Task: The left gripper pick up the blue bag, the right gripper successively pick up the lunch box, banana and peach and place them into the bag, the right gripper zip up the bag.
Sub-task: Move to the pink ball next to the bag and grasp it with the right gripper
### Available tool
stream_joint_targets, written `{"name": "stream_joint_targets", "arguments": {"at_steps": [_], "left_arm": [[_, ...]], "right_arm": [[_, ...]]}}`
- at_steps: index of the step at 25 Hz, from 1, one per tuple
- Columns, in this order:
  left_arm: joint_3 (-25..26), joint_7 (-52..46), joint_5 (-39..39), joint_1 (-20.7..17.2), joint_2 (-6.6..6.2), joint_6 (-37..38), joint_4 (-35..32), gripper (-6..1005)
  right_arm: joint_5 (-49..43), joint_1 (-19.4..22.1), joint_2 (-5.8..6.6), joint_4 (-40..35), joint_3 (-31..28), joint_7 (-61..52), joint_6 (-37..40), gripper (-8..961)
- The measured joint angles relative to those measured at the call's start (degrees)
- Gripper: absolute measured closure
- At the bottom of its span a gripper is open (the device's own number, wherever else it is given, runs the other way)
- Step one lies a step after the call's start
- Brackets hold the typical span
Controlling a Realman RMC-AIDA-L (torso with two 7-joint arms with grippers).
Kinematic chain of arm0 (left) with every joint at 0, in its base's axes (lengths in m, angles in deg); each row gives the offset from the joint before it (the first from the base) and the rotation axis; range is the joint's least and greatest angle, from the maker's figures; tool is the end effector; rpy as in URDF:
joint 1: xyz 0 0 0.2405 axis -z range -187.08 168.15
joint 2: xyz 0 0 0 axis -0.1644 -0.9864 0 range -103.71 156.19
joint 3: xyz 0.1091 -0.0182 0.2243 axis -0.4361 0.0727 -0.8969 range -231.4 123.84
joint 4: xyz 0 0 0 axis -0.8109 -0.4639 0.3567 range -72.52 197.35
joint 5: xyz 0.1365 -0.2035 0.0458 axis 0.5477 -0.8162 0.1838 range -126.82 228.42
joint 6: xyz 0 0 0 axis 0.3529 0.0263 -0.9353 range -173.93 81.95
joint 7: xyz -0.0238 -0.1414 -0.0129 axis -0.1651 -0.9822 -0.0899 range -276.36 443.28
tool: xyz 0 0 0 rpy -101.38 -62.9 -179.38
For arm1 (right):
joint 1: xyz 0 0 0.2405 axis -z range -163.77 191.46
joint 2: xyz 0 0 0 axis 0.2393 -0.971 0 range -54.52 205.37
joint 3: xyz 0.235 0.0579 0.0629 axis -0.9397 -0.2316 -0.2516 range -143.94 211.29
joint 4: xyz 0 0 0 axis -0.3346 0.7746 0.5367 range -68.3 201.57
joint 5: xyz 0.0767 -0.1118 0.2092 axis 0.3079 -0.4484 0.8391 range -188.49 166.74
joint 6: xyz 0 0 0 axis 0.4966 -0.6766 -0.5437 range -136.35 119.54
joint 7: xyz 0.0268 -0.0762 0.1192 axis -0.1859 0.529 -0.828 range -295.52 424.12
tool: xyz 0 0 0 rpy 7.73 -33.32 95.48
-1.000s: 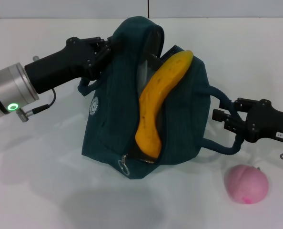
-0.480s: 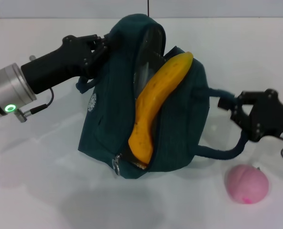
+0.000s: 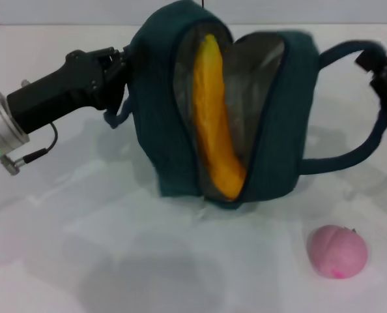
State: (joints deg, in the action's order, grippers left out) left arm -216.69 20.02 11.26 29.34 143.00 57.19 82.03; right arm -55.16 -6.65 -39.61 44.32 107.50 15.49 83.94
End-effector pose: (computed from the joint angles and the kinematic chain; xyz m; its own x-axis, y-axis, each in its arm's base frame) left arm -0.2817 0.3471 0.0184 0.5053 0.1850 0.8429 0.5200 -0.8448 -0.1263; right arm 0.2797 0.3269 0.0159 0.4623 0.1147 -0.8793 -0.4851 -0.7973 -0.3591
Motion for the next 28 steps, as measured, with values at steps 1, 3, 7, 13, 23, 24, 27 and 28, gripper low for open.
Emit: {"name": "stream_joint_targets", "arguments": {"at_steps": [1, 3, 7, 13, 23, 24, 27, 28], "left_arm": [[0.0, -0.5, 0.8, -0.1, -0.18, 0.7, 0.0, 966], [0.0, -1.0, 3.0, -0.2, -0.57, 2.3, 0.0, 966], [0.0, -1.1, 8.4, 0.3, -1.35, 4.5, 0.0, 966], [0.0, -0.3, 10.5, -0.1, -1.96, 8.2, -0.1, 966], [0.0, -4.1, 12.5, 1.2, -2.23, 11.9, -0.3, 965], [0.0, -4.9, 12.5, 1.5, -2.15, 11.0, -0.2, 965], [0.0, -5.9, 12.0, 2.4, -1.31, 6.9, -0.1, 965], [0.0, -5.8, 11.9, 2.6, -1.03, 5.8, -0.1, 965]], "right_arm": [[0.2, -0.1, 0.16, -0.2, 0.0, -1.2, 0.5, 883], [0.0, -0.4, 1.08, -1.5, 0.0, -6.1, 0.9, 883], [-2.3, -2.3, 3.53, -2.8, 0.3, -15.2, -1.2, 883], [-8.8, -6.6, 4.86, -2.4, 0.1, -24.3, -9.3, 885], [-14.4, -10.5, 4.15, -2.2, 0.4, -28.6, -15.3, 884], [-14.5, -10.6, 4.12, -2.3, 0.4, -28.7, -15.5, 882], [-14.7, -11.1, 4.06, -2.3, 0.5, -28.9, -16.1, 873], [-15.1, -11.4, 3.98, -2.4, 0.5, -28.9, -16.5, 871]]}}
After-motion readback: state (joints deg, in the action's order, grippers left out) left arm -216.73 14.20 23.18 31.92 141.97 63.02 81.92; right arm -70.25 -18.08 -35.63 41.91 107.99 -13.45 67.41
